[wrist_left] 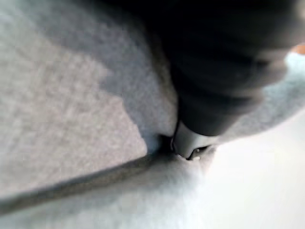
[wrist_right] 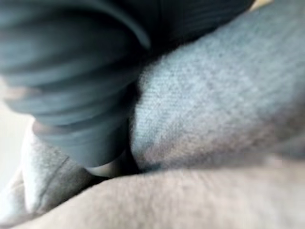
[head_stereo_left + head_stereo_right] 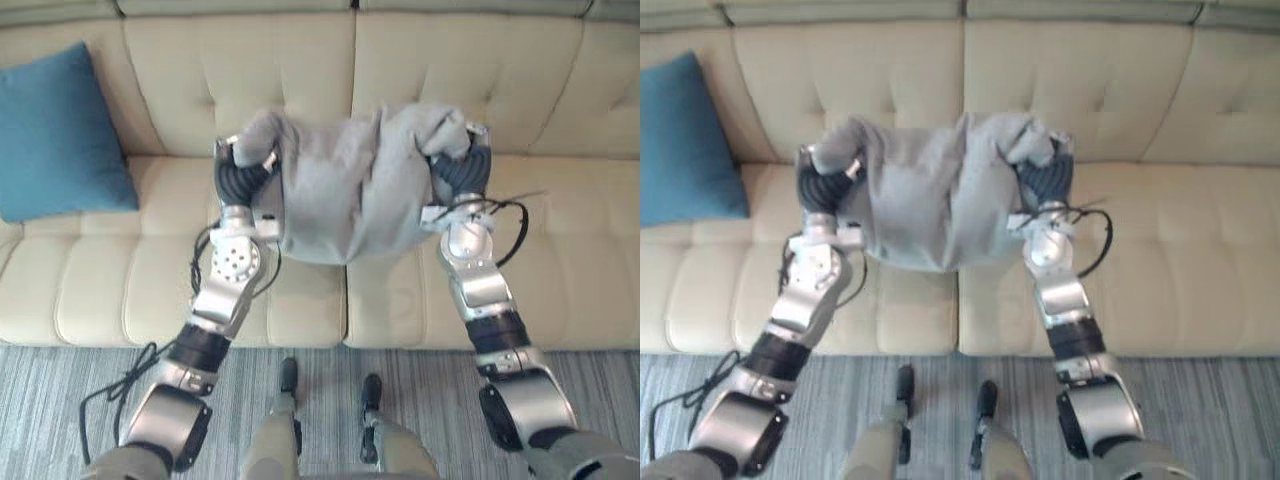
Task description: Pick up cushions and gather them together orderly.
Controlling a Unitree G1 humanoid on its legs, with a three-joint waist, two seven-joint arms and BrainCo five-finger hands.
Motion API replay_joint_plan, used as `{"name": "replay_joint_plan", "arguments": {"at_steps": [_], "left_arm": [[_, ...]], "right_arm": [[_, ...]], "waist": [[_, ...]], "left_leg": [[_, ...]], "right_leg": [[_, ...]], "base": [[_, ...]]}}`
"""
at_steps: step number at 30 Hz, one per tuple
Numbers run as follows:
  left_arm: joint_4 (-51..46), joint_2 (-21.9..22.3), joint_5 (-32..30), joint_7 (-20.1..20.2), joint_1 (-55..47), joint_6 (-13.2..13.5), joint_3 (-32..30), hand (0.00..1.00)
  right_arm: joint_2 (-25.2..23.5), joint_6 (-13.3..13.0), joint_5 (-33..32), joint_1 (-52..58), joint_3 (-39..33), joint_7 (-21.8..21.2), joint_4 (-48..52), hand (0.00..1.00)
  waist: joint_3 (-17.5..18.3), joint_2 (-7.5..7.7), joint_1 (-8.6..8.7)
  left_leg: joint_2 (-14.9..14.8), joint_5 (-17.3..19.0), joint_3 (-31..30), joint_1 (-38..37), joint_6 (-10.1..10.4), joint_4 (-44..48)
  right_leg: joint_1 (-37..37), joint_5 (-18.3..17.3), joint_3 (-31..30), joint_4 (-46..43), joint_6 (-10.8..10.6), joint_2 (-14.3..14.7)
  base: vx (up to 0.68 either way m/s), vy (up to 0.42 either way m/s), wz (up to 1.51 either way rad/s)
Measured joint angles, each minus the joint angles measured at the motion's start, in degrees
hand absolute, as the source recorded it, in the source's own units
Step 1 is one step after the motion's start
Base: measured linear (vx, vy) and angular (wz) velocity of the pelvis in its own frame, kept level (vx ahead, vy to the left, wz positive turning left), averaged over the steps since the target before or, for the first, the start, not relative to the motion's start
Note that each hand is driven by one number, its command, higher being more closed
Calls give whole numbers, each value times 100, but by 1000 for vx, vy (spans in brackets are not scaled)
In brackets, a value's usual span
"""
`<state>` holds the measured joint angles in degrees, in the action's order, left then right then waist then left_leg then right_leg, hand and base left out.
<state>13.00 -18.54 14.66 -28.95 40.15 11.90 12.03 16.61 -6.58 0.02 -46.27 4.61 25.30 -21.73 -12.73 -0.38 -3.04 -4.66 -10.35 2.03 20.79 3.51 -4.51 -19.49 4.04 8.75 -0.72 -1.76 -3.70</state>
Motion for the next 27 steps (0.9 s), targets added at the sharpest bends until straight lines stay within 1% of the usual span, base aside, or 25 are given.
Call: {"name": "replay_joint_plan", "arguments": {"at_steps": [3,4,5,6,7,8,9,10,11,13,14,17,18,19,20,22,23,25,27], "left_arm": [[474,-59,21,-20,536,4,-165,100],[676,-79,43,-34,712,12,-215,100],[856,-103,104,-48,849,25,-215,0],[958,-112,149,-53,924,28,-221,0],[1245,-121,241,-62,1157,33,-271,0],[1344,-136,250,-64,1276,36,-322,0],[1487,-226,295,-74,1504,69,-396,0],[1548,-286,303,-75,1611,96,-409,0],[1677,-453,344,-84,1877,160,-450,0],[1972,-620,346,-82,2246,171,-518,0],[2159,-721,350,-80,2393,171,-560,0],[2492,-921,422,-6,2621,169,-561,0],[2646,-1079,470,87,2759,162,-566,0],[2670,-1132,469,120,2773,161,-575,0],[2712,-1209,468,184,2773,156,-664,0],[2831,-1382,469,204,2773,125,-941,0],[2873,-1452,470,208,2773,116,-1020,0],[2911,-1627,618,254,2771,105,-1223,0],[2943,-1760,927,442,2761,107,-1291,0]], "right_arm": [[1,28,-17,-580,-15,76,-481,100],[2,31,-41,-819,-22,84,-692,100],[12,37,-129,-1030,-64,102,-903,100],[16,46,-131,-1144,-91,120,-1012,100],[29,62,-131,-1427,-160,151,-1275,0],[32,67,-137,-1564,-183,176,-1377,0],[35,66,-214,-1835,-228,229,-1502,0],[42,66,-251,-1943,-248,257,-1529,0],[85,61,-297,-2176,-313,335,-1532,0],[182,60,-439,-2455,-428,414,-1645,0],[230,57,-515,-2625,-444,440,-1854,0],[379,18,-726,-2930,-452,439,-2240,0],[504,-4,-949,-3099,-506,414,-2314,0],[542,-27,-1026,-3130,-547,400,-2314,0],[645,-85,-1197,-3143,-661,363,-2316,0],[875,-97,-1694,-3132,-671,243,-2325,0],[936,-105,-1795,-3129,-670,211,-2325,0],[1174,-136,-2087,-3062,-671,92,-2318,0],[1387,-142,-2287,-2892,-672,-44,-2251,0]], "waist": [[-255,-6,20],[-400,-20,41],[-500,-19,48],[-519,-25,51],[-581,-41,60],[-674,-37,52],[-857,-47,54],[-915,-47,57],[-928,-45,59],[-962,-48,59],[-965,-47,70],[-1009,-43,92],[-1060,-48,94],[-1061,-49,95],[-1061,-49,93],[-1061,-49,81],[-1061,-49,82],[-1061,-49,77],[-1061,-49,54]], "left_leg": [[19,-102,53,183,-22,-91],[30,-138,57,232,-23,-127],[38,-149,49,297,-26,-127],[38,-161,47,372,-28,-127],[43,-217,27,519,-27,-128],[44,-221,30,523,-24,-128],[43,-239,29,539,0,-128],[44,-255,26,560,-5,-129],[38,-280,26,722,-2,-129],[34,-320,24,833,13,-132],[31,-323,25,865,14,-132],[20,-329,22,866,21,-132],[10,-332,8,879,18,-132],[8,-332,8,895,17,-132],[6,-333,17,908,17,-133],[6,-331,54,908,18,-136],[4,-331,69,907,18,-136],[-9,-332,91,907,18,-136],[-25,-337,109,904,27,-135]], "right_leg": [[-151,195,-35,218,-8,0],[-165,258,-37,315,-20,0],[-212,293,-26,355,-27,2],[-281,306,-23,363,-28,2],[-375,383,4,447,-9,7],[-369,402,2,477,-3,10],[-370,433,-2,506,-8,14],[-386,452,-3,520,-6,15],[-535,503,-8,550,8,24],[-646,548,-13,577,17,30],[-680,556,-18,578,19,32],[-681,564,-15,577,24,32],[-692,574,-9,577,34,33],[-708,577,-10,577,36,34],[-726,579,-18,577,37,35],[-742,579,-63,578,36,36],[-747,579,-76,578,36,36],[-752,579,-95,577,37,42],[-751,579,-99,577,37,52]], "base": [[-18,26,-8],[0,0,0],[0,0,0],[2,14,7],[11,7,5],[7,8,4],[0,0,0],[0,0,0],[0,0,0],[-9,4,-2],[0,0,0],[-2,12,0],[0,0,0],[-11,36,-2],[-8,26,-4],[-5,29,-7],[-3,24,-8],[-2,18,-4],[0,5,-2]]}}
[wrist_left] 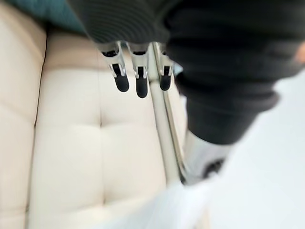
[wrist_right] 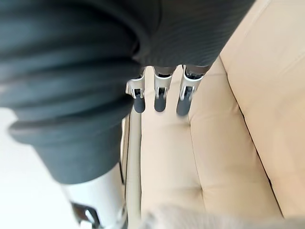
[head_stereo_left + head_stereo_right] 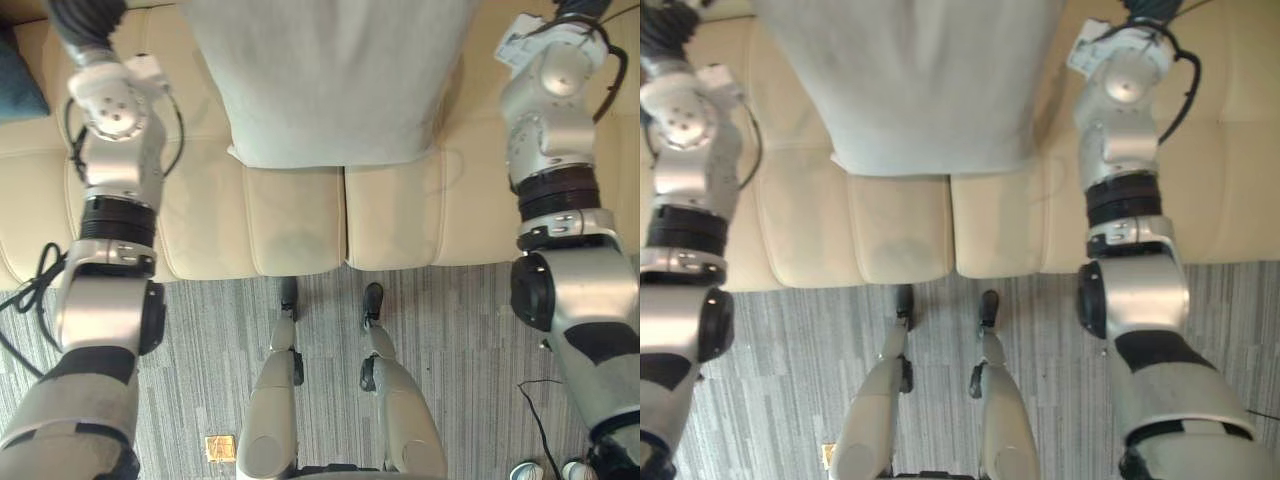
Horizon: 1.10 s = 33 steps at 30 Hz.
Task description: Pick up cushions and gather them together orderly.
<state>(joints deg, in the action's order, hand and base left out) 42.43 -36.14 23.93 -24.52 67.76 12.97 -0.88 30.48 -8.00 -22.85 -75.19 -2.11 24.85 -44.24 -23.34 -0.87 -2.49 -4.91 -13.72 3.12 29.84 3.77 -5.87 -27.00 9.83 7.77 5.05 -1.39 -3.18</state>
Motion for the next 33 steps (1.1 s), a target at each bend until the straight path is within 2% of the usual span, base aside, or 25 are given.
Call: {"name": "replay_joint_plan", "arguments": {"at_steps": [4,7,9,11,13,14,16,17,19,21,22,24,26,29,33], "left_arm": [[96,-105,839,585,-366,9,-124,0],[-29,-89,1181,735,-731,28,-283,0],[-420,93,1230,745,-1234,58,-474,0],[-848,393,1215,741,-1850,87,-614,0],[-1381,1091,1074,727,-2935,129,-625,0],[-1473,1250,1011,728,-3143,131,-607,0],[-1692,1995,655,755,-4160,119,-394,0],[-1699,2141,594,783,-4377,111,-310,0],[-1704,2607,308,957,-5213,-6,-52,0],[-1703,2825,86,1111,-5694,-83,31,0],[-1692,3074,-83,1277,-6220,-193,52,0],[-1622,3187,-209,1425,-6671,-257,87,0],[-1144,3310,-389,1614,-7145,-381,63,0],[-428,3430,-755,1742,-7389,-480,-61,0],[442,3557,-1262,1825,-7431,-586,-253,0]], "right_arm": [[103,1,-453,502,8,-254,50,0],[105,-25,-544,877,-1,-299,190,0],[88,-53,-538,1462,-83,-316,643,0],[-23,-62,-513,2075,-303,-360,1009,0],[-384,-87,-387,3128,-673,-406,1369,0],[-468,-93,-360,3352,-722,-411,1454,0],[-999,-102,-57,4419,-900,-489,1743,0],[-1125,-100,6,4669,-904,-510,1840,0],[-1694,-97,301,5625,-902,-700,2252,0],[-2014,-91,466,6179,-901,-823,2379,0],[-2317,-55,634,6746,-899,-942,2518,0],[-2544,-43,787,7315,-893,-1046,2540,0],[-2797,-29,1099,8051,-873,-1180,2509,0],[-2875,25,1395,8562,-848,-1348,2026,0],[-3033,107,1547,8668,-882,-1481,1278,0]], "waist": [[1,0,-40],[6,-2,-5],[9,-3,-1],[11,-6,-2],[26,-9,3],[26,-9,5],[33,-7,21],[33,-8,16],[44,-4,-40],[55,-2,-62],[201,-16,-85],[493,-14,-91],[982,-29,-100],[1428,-34,-96],[1794,-16,-87]], "left_leg": [[-34,-13,112,-178,20,-1],[-43,-12,112,-254,22,-1],[-39,-12,105,-293,22,-1],[-28,-11,84,-336,23,-1],[-5,-7,-9,-452,24,-1],[-2,-4,-42,-478,28,-1],[3,40,-172,-583,71,-1],[4,52,-193,-608,82,-1],[-16,155,-197,-744,97,-1],[-20,203,-162,-893,68,-1],[-27,254,-115,-1039,40,-2],[-30,287,-87,-1130,37,-2],[-15,393,-50,-1444,23,-3],[-15,517,-20,-1844,19,-5],[-27,606,83,-2115,24,-10]], "right_leg": [[127,1,-73,-1,2,-1],[196,-1,-82,-1,3,10],[238,-2,-74,-1,3,18],[294,-5,-52,0,2,19],[446,-28,6,0,-13,7],[484,-35,28,0,-13,6],[643,-64,103,0,-19,4],[680,-72,108,0,-22,4],[812,-126,105,0,-40,1],[948,-210,98,-13,-34,-3],[1036,-325,97,-148,-49,-9],[1088,-410,105,-220,-56,-9],[1340,-595,109,-340,-91,-16],[1713,-764,120,-397,-122,-23],[1959,-823,102,-384,-124,-23]], "base": [[2,-1,-9],[-1,-5,-4],[-7,-1,2],[-10,0,6],[-9,1,14],[-6,2,21],[-7,4,20],[-14,4,13],[-27,-6,3],[-15,-4,-2],[0,0,0],[8,-6,-2],[55,-8,-1],[81,2,1],[79,4,-7]]}}
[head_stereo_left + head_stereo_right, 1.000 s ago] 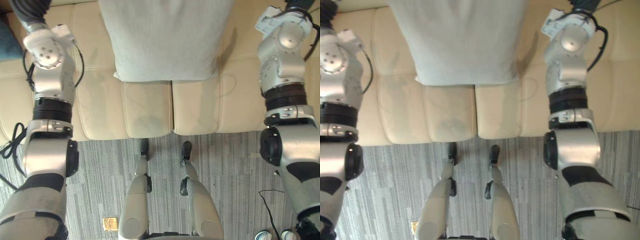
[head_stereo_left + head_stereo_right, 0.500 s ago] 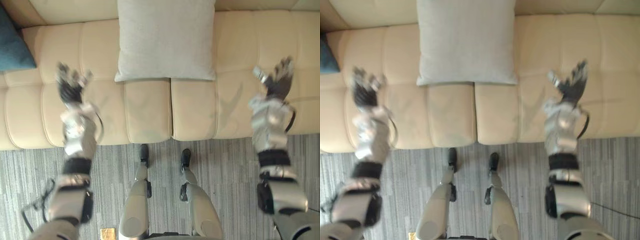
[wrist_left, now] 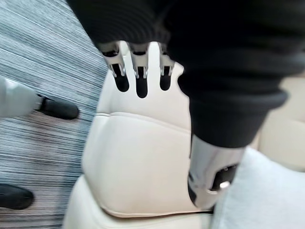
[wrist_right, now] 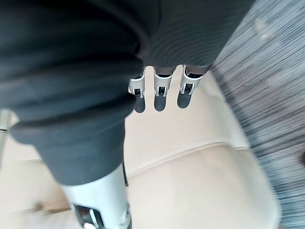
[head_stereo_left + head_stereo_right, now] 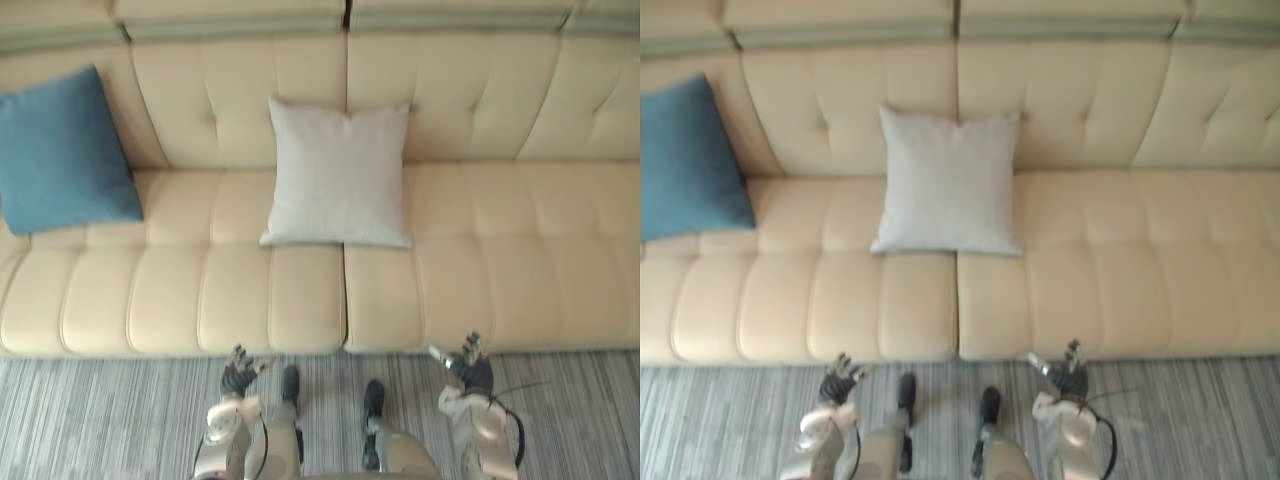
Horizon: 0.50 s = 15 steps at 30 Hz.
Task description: Pick up cushions and gather them together orderly.
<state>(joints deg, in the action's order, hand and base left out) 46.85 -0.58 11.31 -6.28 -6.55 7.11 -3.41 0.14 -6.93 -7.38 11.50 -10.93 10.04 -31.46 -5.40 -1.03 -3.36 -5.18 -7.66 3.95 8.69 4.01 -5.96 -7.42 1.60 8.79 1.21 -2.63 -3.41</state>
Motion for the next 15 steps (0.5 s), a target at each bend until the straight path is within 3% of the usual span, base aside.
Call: {"name": "replay_joint_plan", "arguments": {"at_steps": [13,14,15], "left_arm": [[826,26,-769,14,64,-28,-422,0],[1128,-203,-890,1,72,-34,-452,0],[1128,-206,-890,1,63,-34,-452,0]], "right_arm": [[-49,188,71,56,-253,-229,-1613,0],[-27,244,71,-557,-464,-270,-2464,0],[-27,244,71,-538,-464,-270,-2476,0]], "waist": [[381,106,12],[255,288,126],[254,288,126]], "left_leg": [[124,198,20,-585,-36,-30],[406,507,-109,-1092,-131,-32],[405,507,-109,-1091,-131,-32]], "right_leg": [[615,-195,42,16,-129,-137],[1135,-580,160,-123,-283,-390],[1133,-580,158,-121,-283,-390]], "base": [[46,9,2],[0,0,0],[0,0,0]]}}
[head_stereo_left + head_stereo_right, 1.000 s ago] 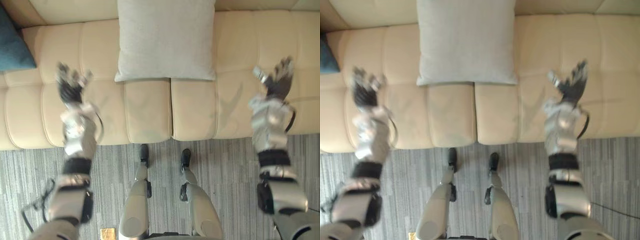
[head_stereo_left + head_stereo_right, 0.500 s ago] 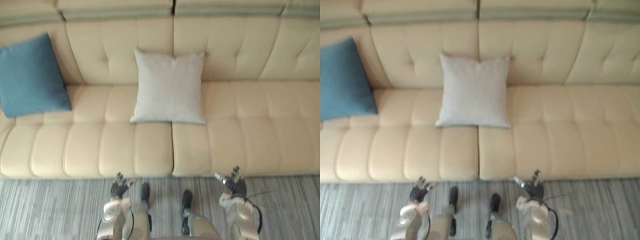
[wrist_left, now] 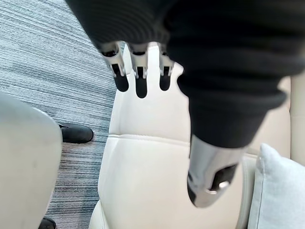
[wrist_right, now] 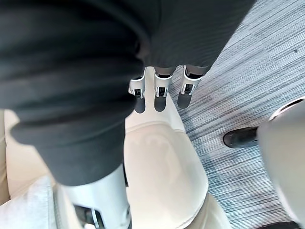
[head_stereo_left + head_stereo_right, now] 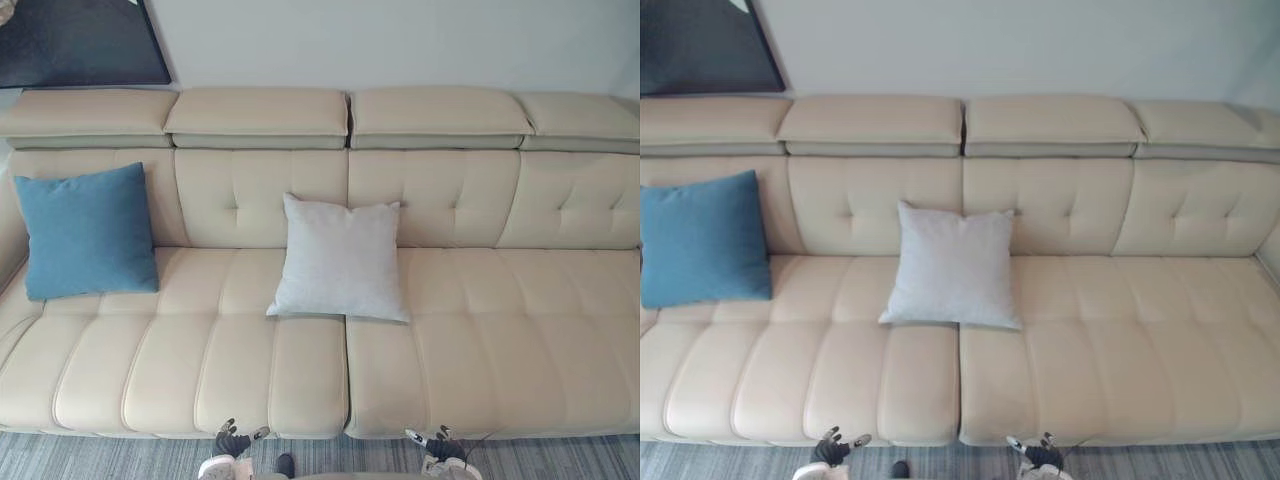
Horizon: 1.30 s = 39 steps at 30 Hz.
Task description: Pick up cushions and gather them together orderly.
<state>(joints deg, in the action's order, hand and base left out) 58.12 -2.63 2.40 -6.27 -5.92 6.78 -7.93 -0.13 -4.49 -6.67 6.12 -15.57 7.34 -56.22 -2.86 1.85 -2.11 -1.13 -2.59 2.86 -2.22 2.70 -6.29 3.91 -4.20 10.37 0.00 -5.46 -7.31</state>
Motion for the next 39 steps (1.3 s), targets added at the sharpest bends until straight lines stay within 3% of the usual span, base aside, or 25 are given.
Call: {"name": "replay_joint_plan", "arguments": {"at_steps": [6,16,21,23,26,27,28,29,31,33,34,35,36,37,39], "left_arm": [[1,-6,0,-4,-19,-9,0,0],[151,-59,-51,-19,151,-223,4,0],[185,-115,-125,-114,409,-234,67,0],[98,-115,-127,-130,585,-247,163,0],[-81,-96,-163,-133,711,-257,287,0],[-228,-74,-188,-134,761,-256,272,0],[-458,-68,-188,-133,810,-250,281,0],[-588,-145,-188,-132,824,-217,273,0],[-541,-269,-185,-134,862,-239,209,0],[-500,-220,-181,-125,732,-263,213,0],[-494,-125,-175,-127,650,-263,212,0],[-495,-53,-154,-130,588,-257,220,0],[-495,-84,-122,-137,592,-260,221,0],[-493,-89,-111,-136,606,-260,222,0],[-391,-32,-95,-131,609,-267,247,0]], "right_arm": [[0,7,0,-4,-1,0,-3,0],[10,302,212,-239,-226,38,-271,0],[-44,396,236,-476,-180,67,-94,0],[-120,407,349,-508,-113,121,199,0],[-214,419,433,-526,65,167,432,0],[-217,422,433,-505,232,172,527,0],[-224,420,441,-478,287,170,570,0],[-223,411,445,-490,287,170,561,0],[-176,373,459,-650,293,170,555,0],[-81,343,494,-757,379,174,543,0],[41,349,551,-764,413,190,505,0],[134,364,618,-871,503,232,473,0],[106,363,668,-964,614,249,473,0],[106,358,668,-971,686,251,473,0],[200,329,668,-1245,726,267,464,0]], "waist": [[-2,-1,0],[-128,0,33],[-317,115,18],[-401,202,11],[-485,227,3],[-502,202,7],[-509,197,20],[-443,300,23],[-432,398,-4],[-444,265,-34],[-384,109,-92],[-462,95,-146],[-516,225,-163],[-543,241,-169],[-812,-86,-136]], "left_leg": [[-1,1,8,8,1,0],[-29,5,230,-73,10,0],[-131,13,1011,63,-1,3],[-205,4,1587,237,-12,34],[-348,-20,1824,315,-106,103],[-456,37,1883,428,-199,332],[-475,54,1833,428,-223,490],[-446,77,1818,573,-257,772],[-466,94,1868,845,-248,1229],[-520,220,1808,1027,-104,1425],[-542,229,1799,1013,-160,1342],[-591,163,1943,1089,-213,1384],[-573,165,1965,1252,-213,1598],[-603,177,1967,1322,-196,1682],[-863,127,1772,1530,-54,1928]], "right_leg": [[-13,-3,-3,20,1,1],[7,2,-64,-40,-1,-1],[-416,108,-397,-190,-32,-34],[-737,248,-482,-239,-149,-52],[-1006,549,-403,-492,-197,10],[-1213,299,-219,-1202,45,-15],[-1334,-254,40,-2680,133,-265],[-1181,-452,66,-3267,46,-500],[-1166,-504,76,-3116,-36,-504],[-1034,-489,35,-2735,-47,-312],[-923,-510,16,-2474,-61,-213],[-908,-853,-17,-2504,31,-235],[-998,-1059,63,-2465,107,-308],[-996,-1087,90,-2346,119,-278],[-799,-1020,245,-1935,310,23]], "base": [[0,0,0],[-12,1,-6],[-82,38,-41],[-77,58,-46],[-88,42,-42],[0,0,0],[37,-72,20],[58,-121,32],[-47,-186,1],[-101,-73,-20],[-52,-1,-8],[-81,-59,-4],[-175,-161,0],[-209,-173,-15],[-236,-139,-1]]}}
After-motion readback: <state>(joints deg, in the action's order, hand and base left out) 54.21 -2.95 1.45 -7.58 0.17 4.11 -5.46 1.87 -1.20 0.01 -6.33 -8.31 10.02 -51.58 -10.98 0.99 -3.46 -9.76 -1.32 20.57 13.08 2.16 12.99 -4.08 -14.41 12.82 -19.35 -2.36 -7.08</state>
